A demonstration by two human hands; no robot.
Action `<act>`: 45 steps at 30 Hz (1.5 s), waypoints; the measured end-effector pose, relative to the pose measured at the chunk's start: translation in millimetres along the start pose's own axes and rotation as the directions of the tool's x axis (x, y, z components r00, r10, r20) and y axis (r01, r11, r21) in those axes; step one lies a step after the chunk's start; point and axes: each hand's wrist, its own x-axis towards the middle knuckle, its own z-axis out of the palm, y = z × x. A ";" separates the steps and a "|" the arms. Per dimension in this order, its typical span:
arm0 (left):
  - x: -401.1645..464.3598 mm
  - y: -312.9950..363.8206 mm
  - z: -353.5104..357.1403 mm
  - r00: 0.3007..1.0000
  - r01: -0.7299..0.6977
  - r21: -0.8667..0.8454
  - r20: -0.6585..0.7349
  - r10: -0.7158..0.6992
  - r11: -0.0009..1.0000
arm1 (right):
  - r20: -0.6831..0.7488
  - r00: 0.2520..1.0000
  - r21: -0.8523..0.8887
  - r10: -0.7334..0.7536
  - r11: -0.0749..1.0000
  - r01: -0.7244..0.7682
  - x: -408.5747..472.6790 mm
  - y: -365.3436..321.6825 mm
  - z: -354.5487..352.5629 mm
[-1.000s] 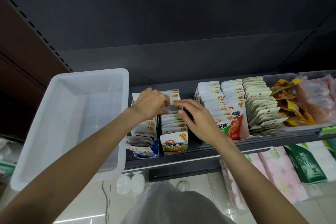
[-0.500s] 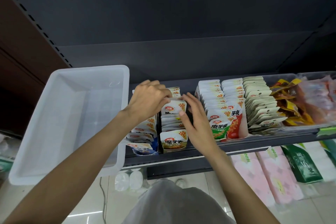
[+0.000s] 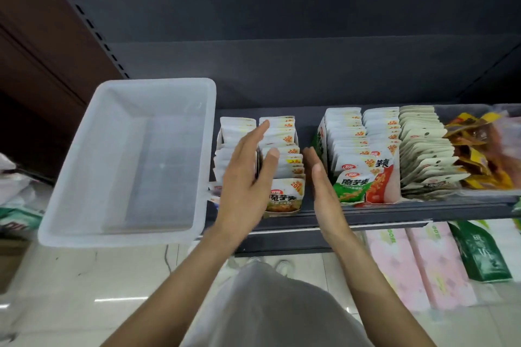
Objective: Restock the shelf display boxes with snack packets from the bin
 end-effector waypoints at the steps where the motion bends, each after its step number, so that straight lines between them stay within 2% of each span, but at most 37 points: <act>1: -12.3 4.6 9.6 0.999 0.023 -0.113 -0.020 -0.025 0.993 | 0.002 1.000 0.026 -0.007 1.000 0.007 -1.9 0.3 0.9; 5: -29.4 6.3 46.9 0.989 0.131 -0.218 -0.033 -0.142 0.967 | 0.075 0.996 0.014 -0.049 0.999 0.048 -4.5 6.9 4.1; 10: -29.1 -6.3 62.7 0.965 0.189 -0.209 -0.143 -0.221 0.959 | 0.114 0.991 -0.208 -0.075 0.973 0.098 1.6 27.0 -0.6; 12: -30.4 -9.9 65.6 0.964 0.210 -0.257 -0.108 -0.244 0.943 | 0.098 0.990 -0.261 -0.098 0.958 0.121 3.9 26.1 -1.6; 16: -27.9 -17.0 73.4 0.957 0.250 -0.379 -0.041 -0.286 0.891 | 0.061 0.995 -0.172 -0.073 0.982 0.083 10.6 23.7 -4.6; 20: -16.2 -25.7 80.1 0.935 0.300 -0.417 -0.049 -0.351 0.858 | 0.026 1.000 -0.122 -0.004 0.993 0.008 17.7 21.5 -10.4; 23: -9.6 -28.1 83.4 0.921 0.322 -0.449 -0.056 -0.386 0.833 | 0.050 0.998 -0.053 0.048 0.998 -0.046 24.0 16.5 -9.8; 33: -10.4 -31.6 87.0 0.927 0.339 -0.474 0.022 -0.374 0.813 | -0.013 1.000 0.073 0.022 0.997 -0.021 2.4 14.1 -20.3; 38: 3.3 -28.3 84.7 0.905 0.406 -0.609 0.164 -0.392 0.682 | -0.105 0.994 0.086 -0.003 0.996 0.012 12.5 6.4 -8.9; 41: 4.5 -27.1 81.3 0.935 0.333 -0.629 0.125 -0.332 0.702 | -0.135 0.987 0.053 -0.090 0.994 0.098 15.7 2.5 -2.7; 45: 2.2 -29.3 72.0 0.969 0.220 -0.662 0.066 -0.237 0.716 | -0.074 0.970 -0.100 -0.233 0.969 0.225 17.0 -1.3 -10.8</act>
